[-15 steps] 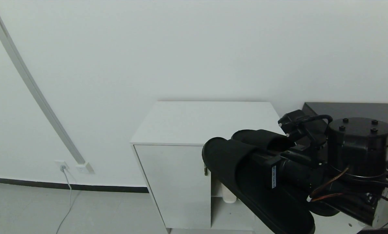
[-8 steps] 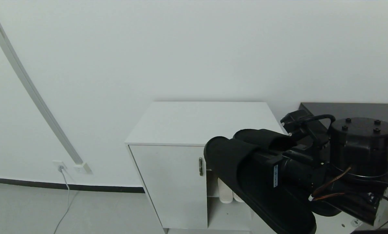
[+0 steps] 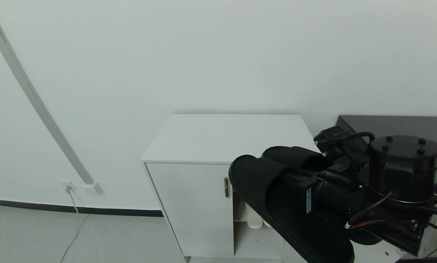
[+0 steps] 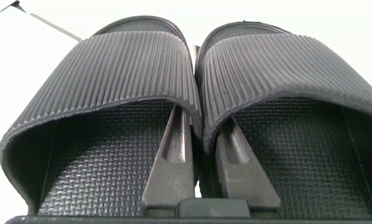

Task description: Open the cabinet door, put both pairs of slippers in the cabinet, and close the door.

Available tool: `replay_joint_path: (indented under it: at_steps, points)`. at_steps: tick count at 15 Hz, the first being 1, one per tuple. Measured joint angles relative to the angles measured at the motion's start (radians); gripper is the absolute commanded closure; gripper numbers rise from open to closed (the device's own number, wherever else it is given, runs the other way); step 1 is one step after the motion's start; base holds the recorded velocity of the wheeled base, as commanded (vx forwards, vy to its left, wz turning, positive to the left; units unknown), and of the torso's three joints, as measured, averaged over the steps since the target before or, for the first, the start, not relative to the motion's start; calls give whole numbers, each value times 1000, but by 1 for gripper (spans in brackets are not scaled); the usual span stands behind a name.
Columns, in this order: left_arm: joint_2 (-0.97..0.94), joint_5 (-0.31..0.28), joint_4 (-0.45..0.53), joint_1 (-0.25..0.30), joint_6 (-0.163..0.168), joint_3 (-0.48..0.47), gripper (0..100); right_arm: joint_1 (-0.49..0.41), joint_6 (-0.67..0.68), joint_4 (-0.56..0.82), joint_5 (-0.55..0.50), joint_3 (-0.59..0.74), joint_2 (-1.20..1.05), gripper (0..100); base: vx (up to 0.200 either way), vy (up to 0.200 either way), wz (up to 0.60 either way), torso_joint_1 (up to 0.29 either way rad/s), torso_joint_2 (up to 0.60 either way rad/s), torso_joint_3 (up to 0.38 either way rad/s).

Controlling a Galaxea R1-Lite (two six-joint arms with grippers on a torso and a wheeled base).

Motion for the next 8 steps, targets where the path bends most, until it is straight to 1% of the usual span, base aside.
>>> replay_joint_path:
  at_steps: [2,5,8]
  points:
    - [0,0,0,-1,0,0,100,1,0,-1,1,2,3,100,0,0,0,-137,305,168]
    - [0,0,0,0,0,0,100,0,0,0,0,3,5,100,0,0,0,-163,385,211]
    - [0,0,0,0,0,0,100,1,0,0,0,3,5,100,0,0,0,-219,509,287]
